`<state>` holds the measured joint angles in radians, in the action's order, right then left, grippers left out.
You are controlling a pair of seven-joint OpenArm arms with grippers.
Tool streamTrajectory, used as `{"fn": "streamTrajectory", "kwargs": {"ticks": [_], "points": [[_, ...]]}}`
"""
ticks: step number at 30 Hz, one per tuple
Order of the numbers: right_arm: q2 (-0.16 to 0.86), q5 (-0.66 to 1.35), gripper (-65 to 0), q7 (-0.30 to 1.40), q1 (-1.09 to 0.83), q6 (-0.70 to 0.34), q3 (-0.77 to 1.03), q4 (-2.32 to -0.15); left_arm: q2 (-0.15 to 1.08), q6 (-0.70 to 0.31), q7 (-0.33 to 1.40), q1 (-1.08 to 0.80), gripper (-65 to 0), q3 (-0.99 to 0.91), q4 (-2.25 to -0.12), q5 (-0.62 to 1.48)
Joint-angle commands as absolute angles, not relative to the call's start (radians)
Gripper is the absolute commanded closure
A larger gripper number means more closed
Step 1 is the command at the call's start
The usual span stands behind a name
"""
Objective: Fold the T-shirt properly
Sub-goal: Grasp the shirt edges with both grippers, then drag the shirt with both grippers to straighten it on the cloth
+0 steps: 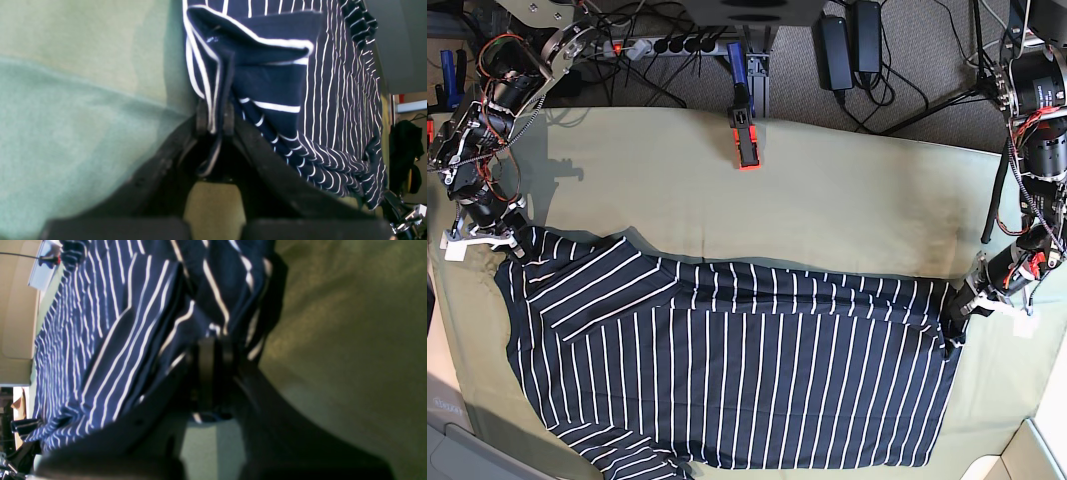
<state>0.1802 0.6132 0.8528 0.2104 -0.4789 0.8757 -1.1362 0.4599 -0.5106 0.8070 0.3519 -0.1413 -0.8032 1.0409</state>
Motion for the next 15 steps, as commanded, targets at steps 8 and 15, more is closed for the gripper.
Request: {"fn": "streamTrajectory", "kwargs": {"ticks": [8,15], "points": [[0.199,0.635,0.0,0.838,0.224,-0.513,0.875,-1.148,0.490,-0.647,0.791,0.377,0.0,-0.144,-0.817,1.131],[0.205,0.639,0.0,0.876,0.223,-0.513,0.875,-1.148,0.527,-0.652,0.831,0.376,0.0,-0.144,-0.817,1.172]]}}
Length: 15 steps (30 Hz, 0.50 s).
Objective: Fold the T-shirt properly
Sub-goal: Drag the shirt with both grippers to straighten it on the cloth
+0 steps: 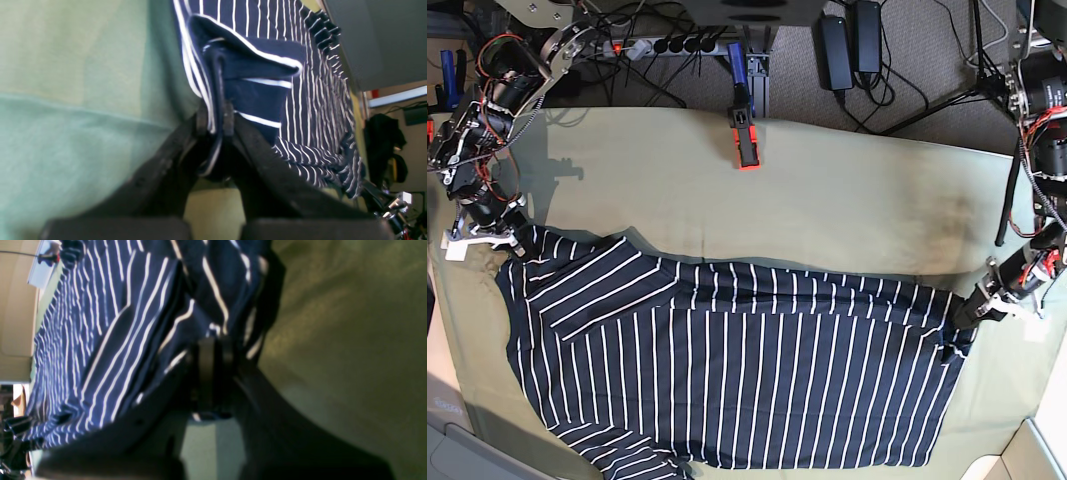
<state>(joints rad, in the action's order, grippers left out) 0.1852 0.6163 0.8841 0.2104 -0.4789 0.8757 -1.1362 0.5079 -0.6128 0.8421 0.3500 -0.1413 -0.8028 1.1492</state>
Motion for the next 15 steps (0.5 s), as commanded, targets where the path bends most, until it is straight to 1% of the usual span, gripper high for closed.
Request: {"fn": "streamTrajectory", "kwargs": {"ticks": [1,6,12,15], "points": [[0.208,0.651,0.0,0.883,0.221,-0.513,0.875,-1.148,0.532,-0.657,0.839,0.376,0.0,-0.144,-0.817,1.174],[0.244,0.729,0.0,0.948,0.173,-0.513,0.875,-1.149,0.554,-0.696,0.871,0.355,0.0,-0.144,-0.817,1.218],[0.296,0.801,0.0,0.972,0.074,-0.513,0.875,-1.150,0.571,-0.698,0.949,0.290,0.0,-0.144,-0.817,1.333],[0.317,0.816,0.0,0.980,0.047,-0.514,0.875,-1.150,0.571,-0.698,0.957,0.252,0.0,-0.144,-0.817,1.381]]}}
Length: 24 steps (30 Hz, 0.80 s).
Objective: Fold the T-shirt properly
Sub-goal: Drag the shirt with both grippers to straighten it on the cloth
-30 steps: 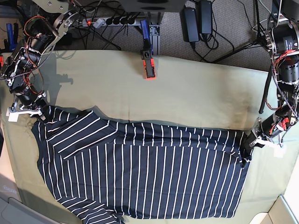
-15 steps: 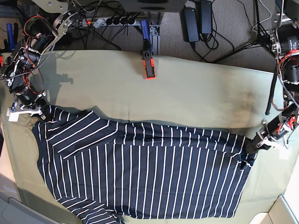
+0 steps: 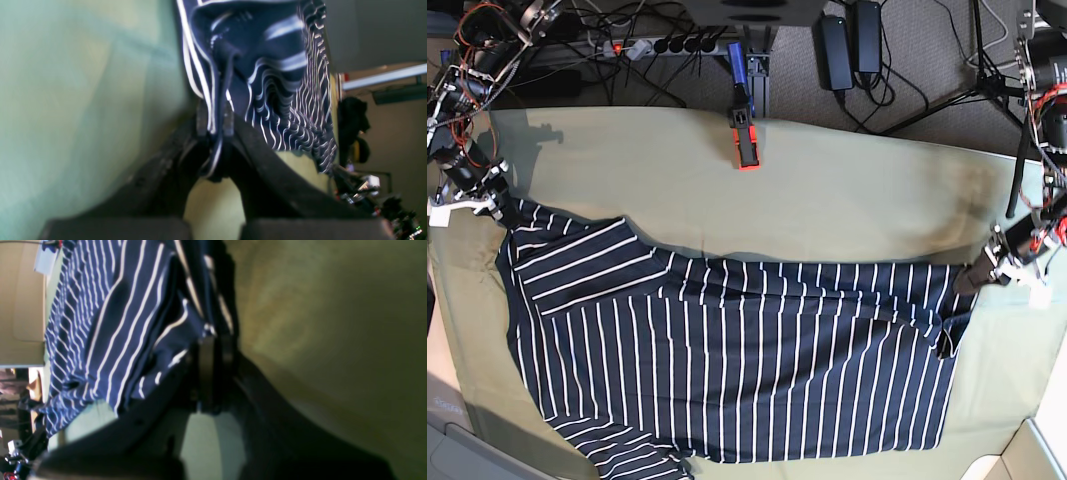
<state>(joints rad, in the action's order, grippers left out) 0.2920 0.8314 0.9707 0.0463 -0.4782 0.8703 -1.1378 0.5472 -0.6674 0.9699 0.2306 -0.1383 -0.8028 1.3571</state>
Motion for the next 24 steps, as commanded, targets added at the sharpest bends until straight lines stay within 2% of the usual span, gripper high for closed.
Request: {"fn": "streamTrajectory", "kwargs": {"ticks": [1,15,24], "points": [[0.326,0.824,0.0,0.981,0.040,-0.513,0.875,-1.150,0.571,-0.698,0.963,0.247,0.0,-0.144,-0.817,1.390],[0.387,0.874,0.0,1.062,0.031,-0.529,0.875,-1.150,0.618,-0.698,1.112,0.230,0.0,-0.167,-0.819,1.484],[0.388,0.926,0.0,1.074,-0.059,-0.546,0.875,-1.150,0.677,-0.698,1.112,0.084,0.0,-0.167,-0.929,1.484]]}}
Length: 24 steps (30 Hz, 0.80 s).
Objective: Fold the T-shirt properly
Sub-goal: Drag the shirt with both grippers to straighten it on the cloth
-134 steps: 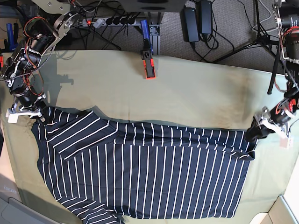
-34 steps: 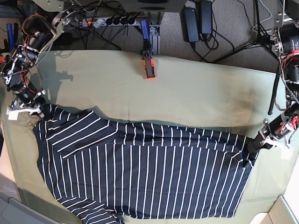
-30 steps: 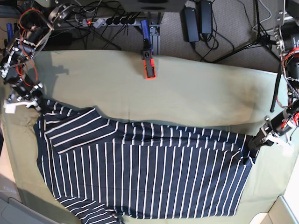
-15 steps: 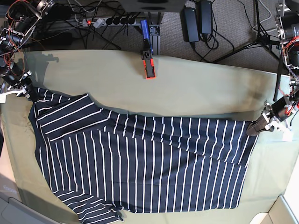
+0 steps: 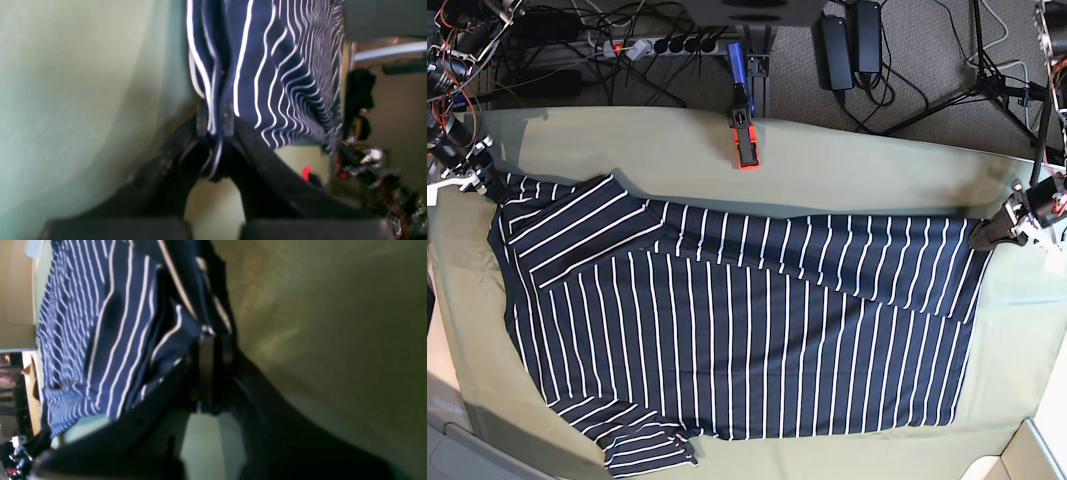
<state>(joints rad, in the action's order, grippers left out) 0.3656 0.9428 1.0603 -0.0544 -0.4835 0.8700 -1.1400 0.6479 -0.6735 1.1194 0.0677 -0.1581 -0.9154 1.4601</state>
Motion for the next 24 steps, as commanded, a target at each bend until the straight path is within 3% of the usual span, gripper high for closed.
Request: {"fn": "streamTrajectory", "kwargs": {"ticks": [1,8,24], "points": [[0.388,0.929,0.0,1.075,-0.068,-0.547,0.875,-1.153,0.681,-0.698,1.112,0.064,0.0,-0.167,-0.957,1.484],[0.387,0.951,0.0,1.080,-0.159,-0.548,0.875,-1.204,0.685,-0.698,1.112,-0.023,0.0,-0.231,-1.100,1.484],[0.387,0.962,0.0,1.074,-0.313,-0.551,0.877,-1.380,0.685,-0.698,1.127,-0.069,0.0,-0.281,-1.108,1.484]]}}
